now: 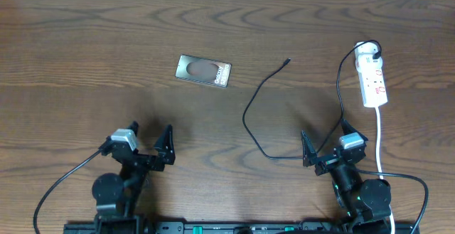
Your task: Plug charger to phone and switch on socket
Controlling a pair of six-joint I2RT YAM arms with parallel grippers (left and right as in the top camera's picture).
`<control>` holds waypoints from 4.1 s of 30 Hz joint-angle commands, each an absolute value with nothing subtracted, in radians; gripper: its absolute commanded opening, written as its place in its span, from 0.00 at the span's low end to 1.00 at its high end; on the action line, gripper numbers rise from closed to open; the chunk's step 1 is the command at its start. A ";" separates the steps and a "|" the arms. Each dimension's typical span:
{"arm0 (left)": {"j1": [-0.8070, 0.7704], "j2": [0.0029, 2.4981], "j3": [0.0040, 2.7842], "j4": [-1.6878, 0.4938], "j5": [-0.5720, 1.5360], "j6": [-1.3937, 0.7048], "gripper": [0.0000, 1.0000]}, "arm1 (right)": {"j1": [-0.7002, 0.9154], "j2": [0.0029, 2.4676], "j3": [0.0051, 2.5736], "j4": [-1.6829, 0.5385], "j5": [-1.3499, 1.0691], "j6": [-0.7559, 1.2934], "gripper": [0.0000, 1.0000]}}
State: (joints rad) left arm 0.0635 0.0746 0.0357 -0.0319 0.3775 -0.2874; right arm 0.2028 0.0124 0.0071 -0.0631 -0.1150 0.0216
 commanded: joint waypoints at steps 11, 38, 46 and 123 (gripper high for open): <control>0.059 0.683 0.485 -0.207 0.407 -0.307 0.98 | 0.210 0.007 0.006 -0.068 -0.107 0.014 0.99; -0.228 1.406 1.069 -0.465 0.340 -0.531 0.98 | 0.210 0.007 0.006 -0.068 -0.107 0.014 0.99; -0.237 1.411 1.072 -0.488 0.230 -0.824 0.98 | 0.210 0.007 0.006 -0.068 -0.107 0.014 0.99; -0.272 2.490 2.081 -1.024 0.121 -1.392 0.98 | 0.210 0.007 0.006 -0.068 -0.107 0.014 0.99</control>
